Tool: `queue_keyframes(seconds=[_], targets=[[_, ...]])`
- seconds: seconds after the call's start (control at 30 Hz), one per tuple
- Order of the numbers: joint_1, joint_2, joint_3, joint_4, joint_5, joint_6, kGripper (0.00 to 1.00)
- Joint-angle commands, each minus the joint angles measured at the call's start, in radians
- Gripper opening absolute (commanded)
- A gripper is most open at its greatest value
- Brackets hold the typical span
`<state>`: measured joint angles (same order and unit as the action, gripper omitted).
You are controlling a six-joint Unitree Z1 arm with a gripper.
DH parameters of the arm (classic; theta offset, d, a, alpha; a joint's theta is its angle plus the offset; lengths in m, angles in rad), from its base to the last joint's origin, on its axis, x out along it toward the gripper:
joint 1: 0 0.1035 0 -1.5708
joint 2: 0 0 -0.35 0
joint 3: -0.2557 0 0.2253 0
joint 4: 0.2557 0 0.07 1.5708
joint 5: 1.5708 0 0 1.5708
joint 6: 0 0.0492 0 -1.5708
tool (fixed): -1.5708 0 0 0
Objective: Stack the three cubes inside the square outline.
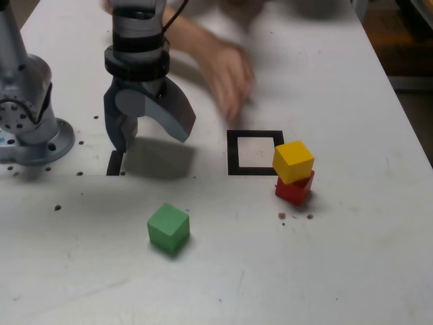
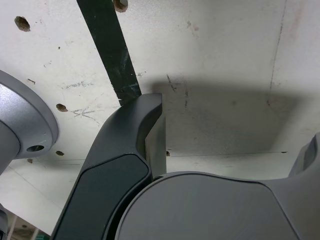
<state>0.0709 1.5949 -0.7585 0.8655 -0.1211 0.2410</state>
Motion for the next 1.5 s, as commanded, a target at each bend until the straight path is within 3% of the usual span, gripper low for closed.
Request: queue_keyframes(seconds=[0.0, 1.07, 1.27, 1.47], targets=[[0.002, 0.002, 0.002, 0.0, -0.002, 0.001, 0.99], [0.007, -0.009, 0.001, 0.003, 0.006, 0.001, 0.99], [-0.005, -0.022, -0.047, 0.029, 0.039, 0.002, 0.99], [-0.047, -0.036, -0.145, 0.077, 0.097, 0.004, 0.99]])
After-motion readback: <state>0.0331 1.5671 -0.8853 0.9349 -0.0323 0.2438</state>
